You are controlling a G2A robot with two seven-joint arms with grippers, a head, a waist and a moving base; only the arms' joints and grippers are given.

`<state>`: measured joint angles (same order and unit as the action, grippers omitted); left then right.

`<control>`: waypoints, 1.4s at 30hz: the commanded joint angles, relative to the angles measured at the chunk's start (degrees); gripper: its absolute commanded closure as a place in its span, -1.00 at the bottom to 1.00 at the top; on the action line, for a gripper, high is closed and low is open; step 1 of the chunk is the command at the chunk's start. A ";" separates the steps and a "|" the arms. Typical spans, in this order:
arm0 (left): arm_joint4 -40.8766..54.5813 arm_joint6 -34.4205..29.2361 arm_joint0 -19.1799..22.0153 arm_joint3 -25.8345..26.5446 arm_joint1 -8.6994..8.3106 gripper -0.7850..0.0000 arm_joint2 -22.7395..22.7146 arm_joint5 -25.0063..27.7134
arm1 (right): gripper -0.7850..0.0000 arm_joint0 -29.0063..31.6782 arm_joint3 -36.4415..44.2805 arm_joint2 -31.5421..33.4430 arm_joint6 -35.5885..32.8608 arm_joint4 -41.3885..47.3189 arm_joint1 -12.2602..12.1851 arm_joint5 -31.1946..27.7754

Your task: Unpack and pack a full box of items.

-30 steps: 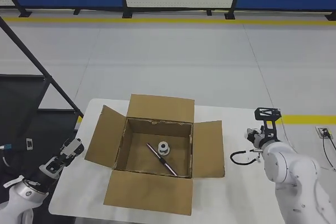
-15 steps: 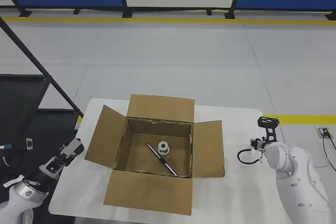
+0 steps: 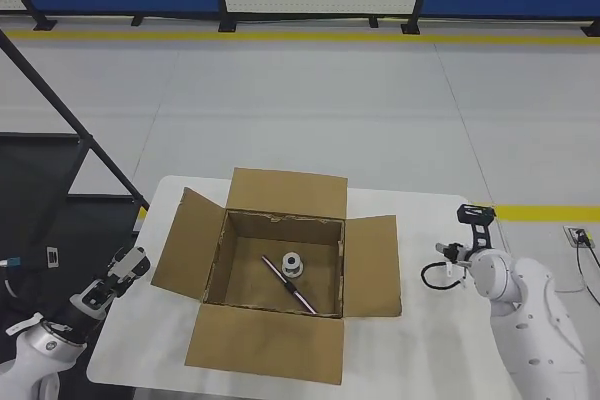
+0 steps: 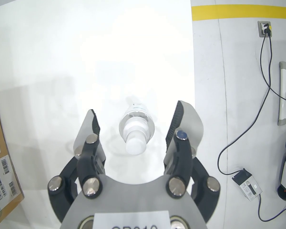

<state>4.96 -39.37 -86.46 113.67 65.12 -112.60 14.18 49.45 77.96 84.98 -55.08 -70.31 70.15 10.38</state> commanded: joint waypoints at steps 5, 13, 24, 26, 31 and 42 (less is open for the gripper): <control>0.00 0.00 0.00 0.00 0.00 -1.00 0.00 0.00 | -1.00 3.31 12.48 -0.46 2.40 -2.45 0.05 3.71; 0.00 0.00 0.00 0.00 0.00 -1.00 0.00 0.00 | -1.00 7.71 32.56 -12.17 5.27 -4.76 1.06 -1.16; 0.00 0.00 0.00 0.00 0.00 -1.00 0.00 0.00 | -1.00 -11.35 12.04 -36.95 -0.60 6.30 6.56 -13.08; 0.00 0.00 0.00 0.00 0.00 -1.00 0.00 0.00 | -1.00 -14.82 5.95 -40.54 -0.13 9.19 8.24 -13.28; 0.00 0.00 0.00 0.00 0.00 -1.00 0.00 0.00 | -1.00 -21.64 -7.97 -47.28 2.23 13.42 12.45 -11.42; 0.00 0.00 0.00 0.00 0.00 -1.00 0.00 0.00 | -0.55 -27.93 -27.64 -52.73 7.87 20.88 19.43 -11.20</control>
<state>4.96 -39.37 -86.46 113.67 65.12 -112.60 14.18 21.84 51.79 32.43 -47.76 -49.99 89.10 -0.67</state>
